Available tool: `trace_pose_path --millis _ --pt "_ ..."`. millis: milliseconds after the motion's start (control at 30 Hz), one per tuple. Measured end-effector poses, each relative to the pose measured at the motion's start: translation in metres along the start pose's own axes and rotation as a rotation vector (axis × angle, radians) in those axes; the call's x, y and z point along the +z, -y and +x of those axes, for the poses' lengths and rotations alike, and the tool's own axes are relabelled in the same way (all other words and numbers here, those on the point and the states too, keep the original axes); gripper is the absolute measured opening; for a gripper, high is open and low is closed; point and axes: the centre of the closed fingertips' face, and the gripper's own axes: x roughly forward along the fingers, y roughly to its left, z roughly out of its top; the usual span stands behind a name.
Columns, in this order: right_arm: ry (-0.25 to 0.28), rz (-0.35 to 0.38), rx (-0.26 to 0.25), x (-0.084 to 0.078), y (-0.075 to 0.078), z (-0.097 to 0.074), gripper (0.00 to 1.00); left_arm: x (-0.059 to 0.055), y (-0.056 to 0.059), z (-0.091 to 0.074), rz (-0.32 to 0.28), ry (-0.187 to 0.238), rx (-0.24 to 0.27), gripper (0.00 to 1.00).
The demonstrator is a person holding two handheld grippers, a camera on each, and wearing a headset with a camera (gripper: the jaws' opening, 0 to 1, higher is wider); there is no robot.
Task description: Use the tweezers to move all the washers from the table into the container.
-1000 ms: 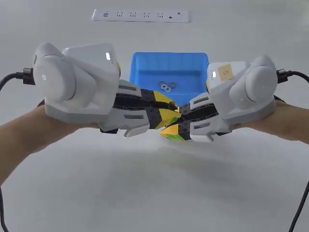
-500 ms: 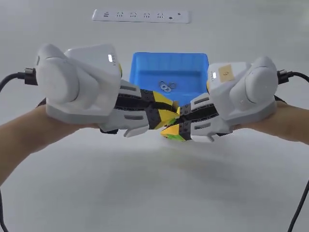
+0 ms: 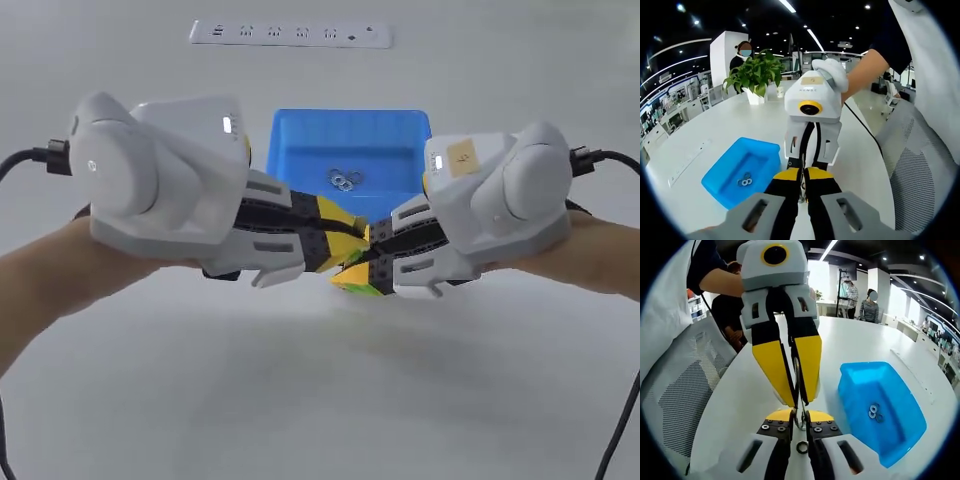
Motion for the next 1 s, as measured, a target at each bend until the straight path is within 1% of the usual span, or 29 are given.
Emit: trace_pose_path --millis 67,200,233,300,367,433,667,833,900,1000 --pt "-0.001 0.008 0.001 -0.0001 0.0003 0.0001 0.11 -0.0001 -0.0005 0.0 -0.007 0.003 0.0 0.07" --pt "-0.001 0.026 0.023 0.0002 -0.0038 0.0008 0.17 -0.0004 -0.0008 -0.0011 -0.009 0.001 0.0 0.06" --pt "-0.007 0.015 0.019 -0.0006 -0.0039 0.0012 0.17 -0.0008 -0.001 -0.0022 -0.012 0.0 0.0 0.06" --pt "-0.006 0.015 0.018 -0.0002 -0.0033 0.0011 0.16 -0.0012 -0.0003 -0.0033 -0.015 0.002 -0.002 0.06" --pt "-0.007 0.008 0.003 -0.0002 0.0007 0.0007 0.11 -0.0012 0.0003 -0.0035 -0.017 0.002 -0.006 0.06" --pt "-0.006 0.015 0.007 -0.0001 0.0014 0.0006 0.11 -0.001 -0.0004 -0.0035 -0.014 0.0 -0.003 0.06" --pt "-0.013 -0.006 0.009 -0.0002 0.0014 0.0011 0.1 -0.0012 -0.0003 -0.0039 -0.01 0.0 -0.001 0.06" --pt "-0.009 -0.004 0.007 0.0002 0.001 0.0009 0.1 -0.0005 -0.001 -0.0051 -0.033 0.002 0.007 0.07" --pt "-0.008 -0.006 0.007 0.0011 0.001 0.0005 0.1 0.0011 0.0005 -0.0052 -0.048 0.007 0.004 0.07" --pt "-0.005 -0.008 0.001 0.0014 0.0026 0.0 0.1 0.0025 0.0002 -0.005 -0.048 0.008 0.01 0.07"
